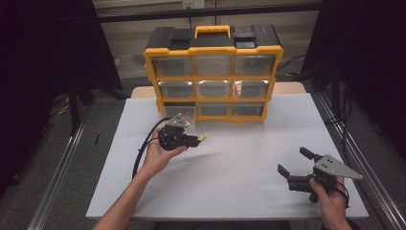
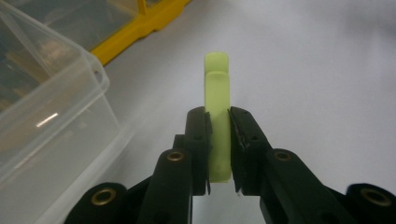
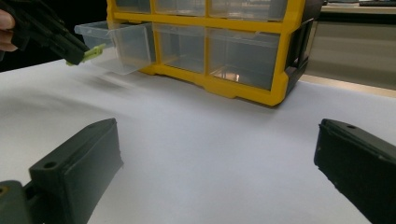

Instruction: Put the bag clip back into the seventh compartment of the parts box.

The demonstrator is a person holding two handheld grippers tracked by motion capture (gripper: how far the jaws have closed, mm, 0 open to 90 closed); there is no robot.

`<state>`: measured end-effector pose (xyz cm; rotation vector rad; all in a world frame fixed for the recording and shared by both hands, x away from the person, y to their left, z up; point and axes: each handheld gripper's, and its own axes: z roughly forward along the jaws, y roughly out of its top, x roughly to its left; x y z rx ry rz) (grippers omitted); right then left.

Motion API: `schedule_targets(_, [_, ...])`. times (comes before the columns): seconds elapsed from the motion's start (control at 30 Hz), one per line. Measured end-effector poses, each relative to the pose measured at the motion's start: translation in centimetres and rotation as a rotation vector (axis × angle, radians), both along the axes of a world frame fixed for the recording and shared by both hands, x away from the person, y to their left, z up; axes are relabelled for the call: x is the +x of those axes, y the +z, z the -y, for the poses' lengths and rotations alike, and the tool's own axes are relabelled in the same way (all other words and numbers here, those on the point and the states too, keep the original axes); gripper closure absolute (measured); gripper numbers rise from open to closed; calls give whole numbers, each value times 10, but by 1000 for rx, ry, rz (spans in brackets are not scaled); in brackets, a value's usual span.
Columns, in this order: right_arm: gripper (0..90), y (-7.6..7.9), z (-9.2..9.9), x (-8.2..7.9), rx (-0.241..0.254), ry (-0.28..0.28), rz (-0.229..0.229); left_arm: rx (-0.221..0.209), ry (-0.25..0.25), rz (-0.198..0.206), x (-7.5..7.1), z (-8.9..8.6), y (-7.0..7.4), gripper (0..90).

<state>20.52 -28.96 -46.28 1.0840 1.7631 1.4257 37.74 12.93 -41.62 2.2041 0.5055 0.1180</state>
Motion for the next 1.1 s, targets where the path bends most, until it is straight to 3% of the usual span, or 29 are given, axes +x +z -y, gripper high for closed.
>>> schedule_targets(0.1, [2, 0, 0, 0, 0, -1, 1, -29, 7, 7, -1, -6, 9, 784])
schedule_targets(0.13, [2, 0, 0, 0, -2, -2, 1, -13, 13, 15, -1, -9, 12, 785])
schedule_targets(0.27, [2, 0, 0, 0, -2, -1, 1, -69, 27, 26, 1, -19, 19, 785])
schedule_targets(0.5, [2, 0, 0, 0, 0, -4, 4, -112, 42, 69, -4, -30, 41, 784])
schedule_targets(0.73, [2, 0, 1, 0, 2, -3, 2, -120, 42, 117, -8, -40, 58, 784])
schedule_targets(0.83, [2, 0, 0, 0, 1, -5, -1, -124, 59, 126, -8, -45, 63, 784])
schedule_targets(0.87, [2, 0, 0, 0, 1, -6, 0, -147, 63, 120, -8, -46, 62, 784])
schedule_targets(1.1, [3, 0, 1, 0, 2, -4, 0, -146, 94, 145, -8, -57, 72, 784])
